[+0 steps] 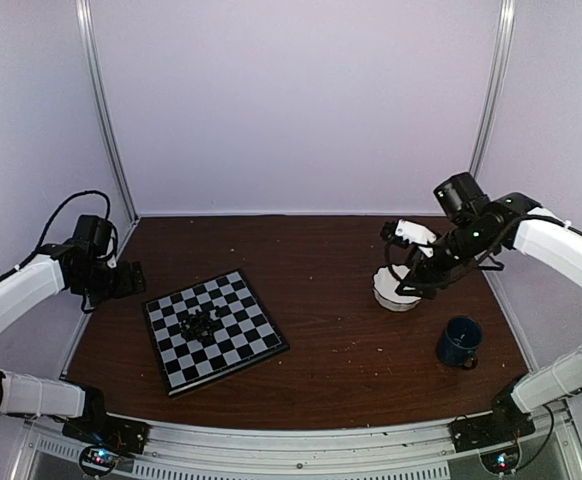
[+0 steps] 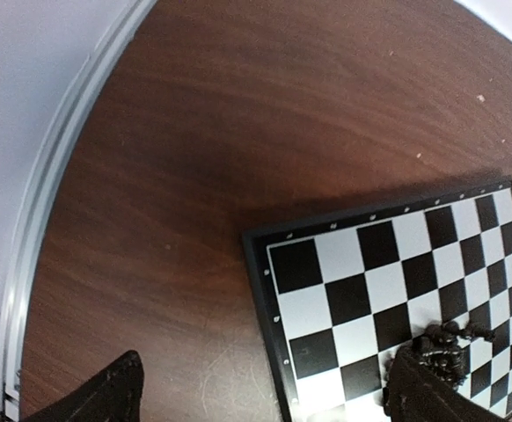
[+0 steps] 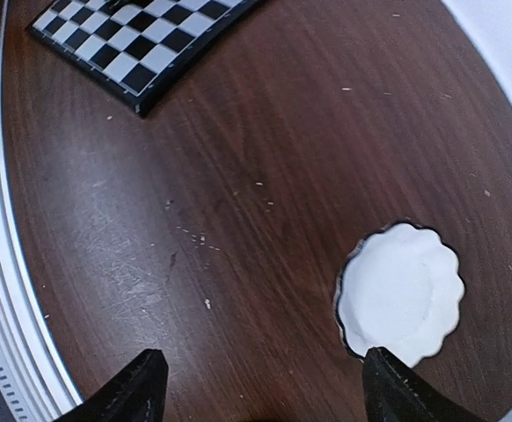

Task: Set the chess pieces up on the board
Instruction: Adjust the chessboard at the center of the board, then pick up the king from the center of the board, then place the king on the chessboard.

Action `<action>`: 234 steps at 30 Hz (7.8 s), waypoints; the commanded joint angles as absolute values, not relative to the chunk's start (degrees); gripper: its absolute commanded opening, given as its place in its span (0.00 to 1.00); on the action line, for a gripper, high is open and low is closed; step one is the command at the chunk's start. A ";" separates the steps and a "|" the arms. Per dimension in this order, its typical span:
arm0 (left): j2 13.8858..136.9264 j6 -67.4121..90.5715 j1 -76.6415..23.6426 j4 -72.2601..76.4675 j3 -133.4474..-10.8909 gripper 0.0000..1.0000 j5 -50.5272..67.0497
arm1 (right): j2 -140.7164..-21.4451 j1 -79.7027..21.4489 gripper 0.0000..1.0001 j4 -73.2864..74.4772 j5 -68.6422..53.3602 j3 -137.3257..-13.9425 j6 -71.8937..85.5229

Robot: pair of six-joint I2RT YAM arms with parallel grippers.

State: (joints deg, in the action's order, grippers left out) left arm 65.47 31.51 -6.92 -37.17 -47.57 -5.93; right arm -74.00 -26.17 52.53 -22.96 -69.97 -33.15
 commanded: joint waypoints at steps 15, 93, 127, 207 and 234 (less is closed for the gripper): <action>73.38 40.15 -5.71 -24.57 -37.74 0.91 5.23 | -105.14 -41.81 0.32 39.01 -20.34 -79.43 -32.29; 119.12 23.17 -24.70 -28.86 -90.49 0.78 3.80 | -94.71 -34.60 0.17 53.08 -36.29 -78.36 -32.09; 116.95 21.84 -27.24 -27.29 -88.98 0.57 7.40 | -90.35 -30.64 0.18 44.62 -35.49 -67.72 -28.65; 123.07 20.54 -44.38 -38.05 -98.68 0.03 21.98 | -90.04 -24.61 0.18 40.62 -37.27 -62.97 -28.48; 126.12 19.18 -43.73 -46.78 -103.51 0.24 16.11 | -91.04 -24.55 0.18 41.05 -37.78 -63.33 -28.30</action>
State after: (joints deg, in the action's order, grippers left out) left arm 125.34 19.94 -44.36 -45.41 -101.62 18.11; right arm -91.29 -24.88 41.32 -36.47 -63.48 -28.16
